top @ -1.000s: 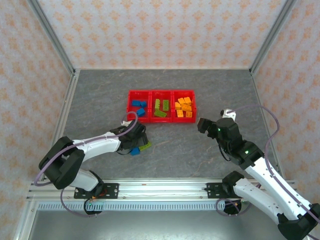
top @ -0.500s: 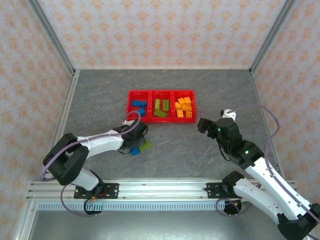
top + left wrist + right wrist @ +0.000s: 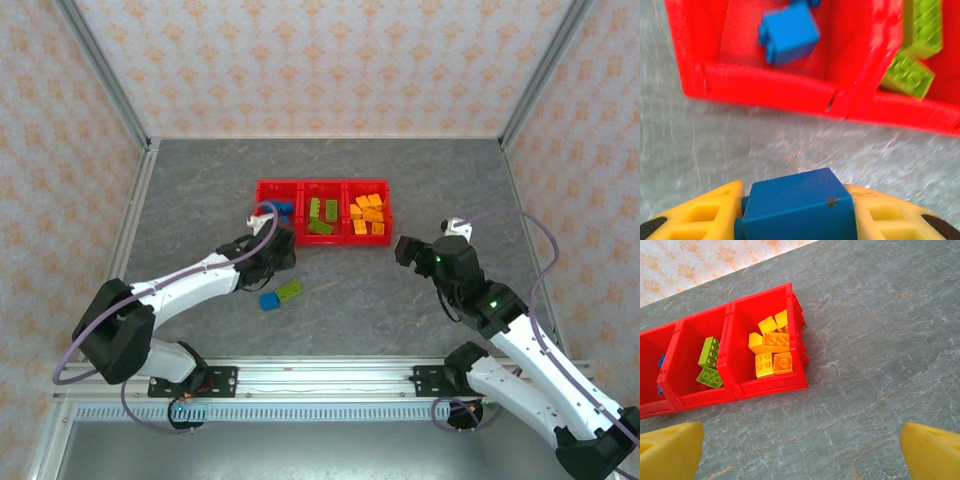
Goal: Sort the legos into containers by color
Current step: Pick up the lego from the middle-left of the table, then place the lego in the container.
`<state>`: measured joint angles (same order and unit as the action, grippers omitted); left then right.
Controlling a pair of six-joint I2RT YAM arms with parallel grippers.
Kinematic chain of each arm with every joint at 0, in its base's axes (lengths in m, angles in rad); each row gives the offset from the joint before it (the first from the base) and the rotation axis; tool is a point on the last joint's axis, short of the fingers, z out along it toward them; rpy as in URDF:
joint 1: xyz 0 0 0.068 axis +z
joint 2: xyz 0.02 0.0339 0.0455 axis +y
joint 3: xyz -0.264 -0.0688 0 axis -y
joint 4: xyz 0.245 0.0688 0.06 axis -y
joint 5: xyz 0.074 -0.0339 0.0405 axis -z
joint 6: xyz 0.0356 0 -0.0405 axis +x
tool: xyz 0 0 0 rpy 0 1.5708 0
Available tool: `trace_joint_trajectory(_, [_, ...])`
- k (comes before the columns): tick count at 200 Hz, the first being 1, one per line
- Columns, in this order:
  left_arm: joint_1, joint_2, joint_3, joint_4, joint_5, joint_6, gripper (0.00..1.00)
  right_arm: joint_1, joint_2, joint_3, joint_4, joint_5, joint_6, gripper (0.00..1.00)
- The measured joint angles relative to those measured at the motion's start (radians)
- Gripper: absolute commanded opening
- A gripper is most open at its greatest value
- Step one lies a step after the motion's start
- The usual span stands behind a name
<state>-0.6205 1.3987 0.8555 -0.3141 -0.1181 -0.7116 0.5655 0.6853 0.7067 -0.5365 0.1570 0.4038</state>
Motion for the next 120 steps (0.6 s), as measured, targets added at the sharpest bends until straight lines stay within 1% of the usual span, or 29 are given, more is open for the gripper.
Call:
trace_joint_trajectory(37, [0.090,0.051,0.151,-0.020,-0.021,0.079,0.36,0.000,0.000,0.000,0.000,0.000,0.000,1.00])
trace_joint_trajectory(61, [0.140,0.138,0.245,-0.018,-0.018,0.132,0.36,0.000,-0.005,0.000,0.000,0.000,0.000,1.00])
trace_joint_trajectory(79, [0.159,0.211,0.299,-0.018,-0.014,0.158,0.36,0.000,-0.009,0.000,0.000,0.000,0.000,1.00])
trace_joint_trajectory(96, [0.172,0.282,0.344,-0.018,-0.005,0.173,0.38,0.000,-0.010,0.000,0.000,0.000,0.000,1.00])
trace_joint_trajectory(120, [0.190,0.356,0.383,-0.015,0.007,0.190,0.45,0.000,-0.010,0.000,0.000,0.000,0.000,1.00])
